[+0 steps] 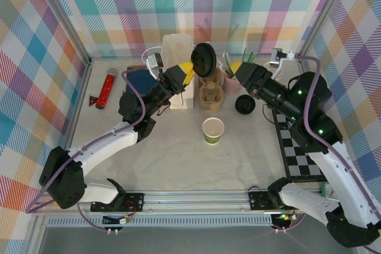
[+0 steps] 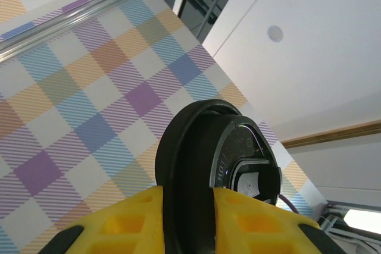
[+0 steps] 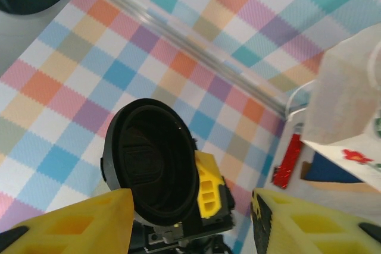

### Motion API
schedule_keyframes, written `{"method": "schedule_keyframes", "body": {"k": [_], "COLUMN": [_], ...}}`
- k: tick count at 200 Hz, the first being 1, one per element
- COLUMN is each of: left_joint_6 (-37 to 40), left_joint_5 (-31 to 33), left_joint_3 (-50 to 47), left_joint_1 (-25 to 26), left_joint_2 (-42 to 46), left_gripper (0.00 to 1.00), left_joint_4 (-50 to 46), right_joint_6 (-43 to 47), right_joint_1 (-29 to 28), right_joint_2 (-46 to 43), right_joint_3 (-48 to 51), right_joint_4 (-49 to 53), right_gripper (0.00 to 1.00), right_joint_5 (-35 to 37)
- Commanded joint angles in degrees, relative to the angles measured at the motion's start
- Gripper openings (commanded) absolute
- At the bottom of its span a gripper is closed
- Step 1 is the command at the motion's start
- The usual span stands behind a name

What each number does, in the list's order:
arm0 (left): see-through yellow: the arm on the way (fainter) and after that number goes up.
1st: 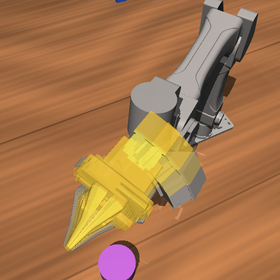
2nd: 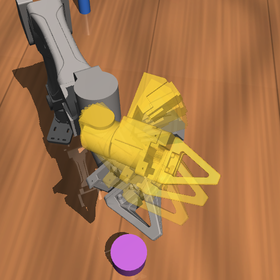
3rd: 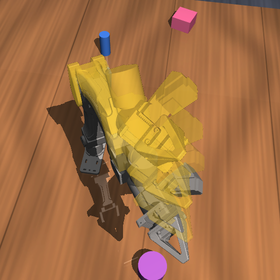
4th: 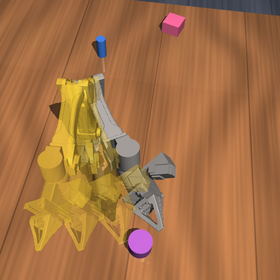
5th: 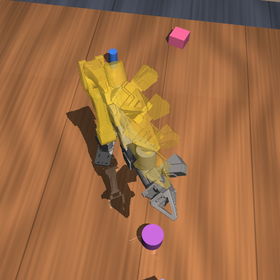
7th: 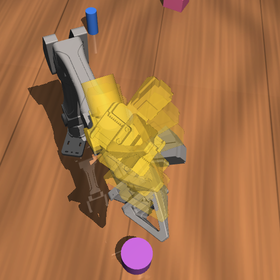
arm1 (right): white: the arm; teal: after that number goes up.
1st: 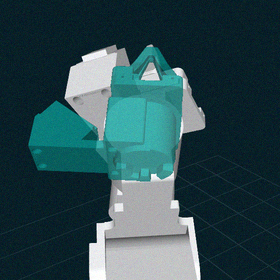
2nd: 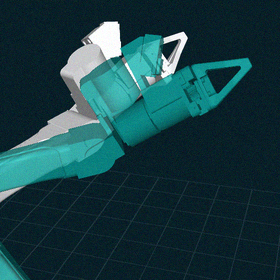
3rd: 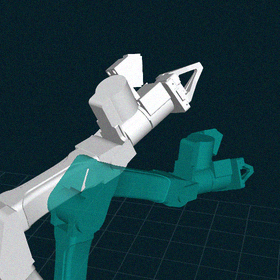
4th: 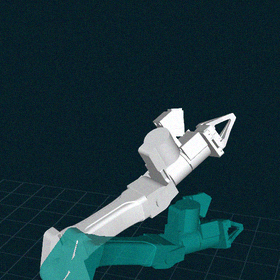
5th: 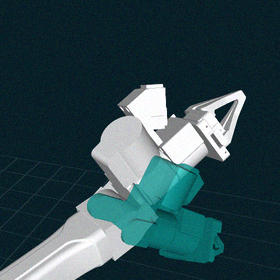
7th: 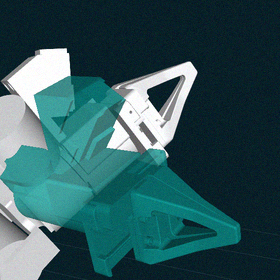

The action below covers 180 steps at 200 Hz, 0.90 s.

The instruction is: Pack the takeout coffee

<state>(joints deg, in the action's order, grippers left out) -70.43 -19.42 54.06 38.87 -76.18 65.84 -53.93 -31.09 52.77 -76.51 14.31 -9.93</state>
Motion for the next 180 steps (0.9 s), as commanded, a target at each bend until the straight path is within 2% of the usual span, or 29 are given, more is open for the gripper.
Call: {"method": "schedule_keyframes", "body": {"k": [1,62,180], "left_joint_6": [3.60,8.01,12.40], "left_joint_5": [-0.44,-0.44,0.08], "left_joint_3": [-0.92,-6.06,-16.01], "left_joint_1": [0.63,0.68,0.68], "left_joint_2": [3.30,5.86,8.20], "left_gripper": [0.23,0.23,0.22], "left_joint_4": [-4.89,-16.16,-26.35], "right_joint_6": [5.06,8.37,9.42], "right_joint_1": [0.07,0.07,0.07], "right_joint_2": [-2.33,-5.96,-8.24], "right_joint_3": [-2.05,-2.33,-0.40], "right_joint_4": [8.48,15.42,15.84], "right_gripper": [0.55,0.54,0.54], "right_joint_5": [8.11,14.49,16.44]}}
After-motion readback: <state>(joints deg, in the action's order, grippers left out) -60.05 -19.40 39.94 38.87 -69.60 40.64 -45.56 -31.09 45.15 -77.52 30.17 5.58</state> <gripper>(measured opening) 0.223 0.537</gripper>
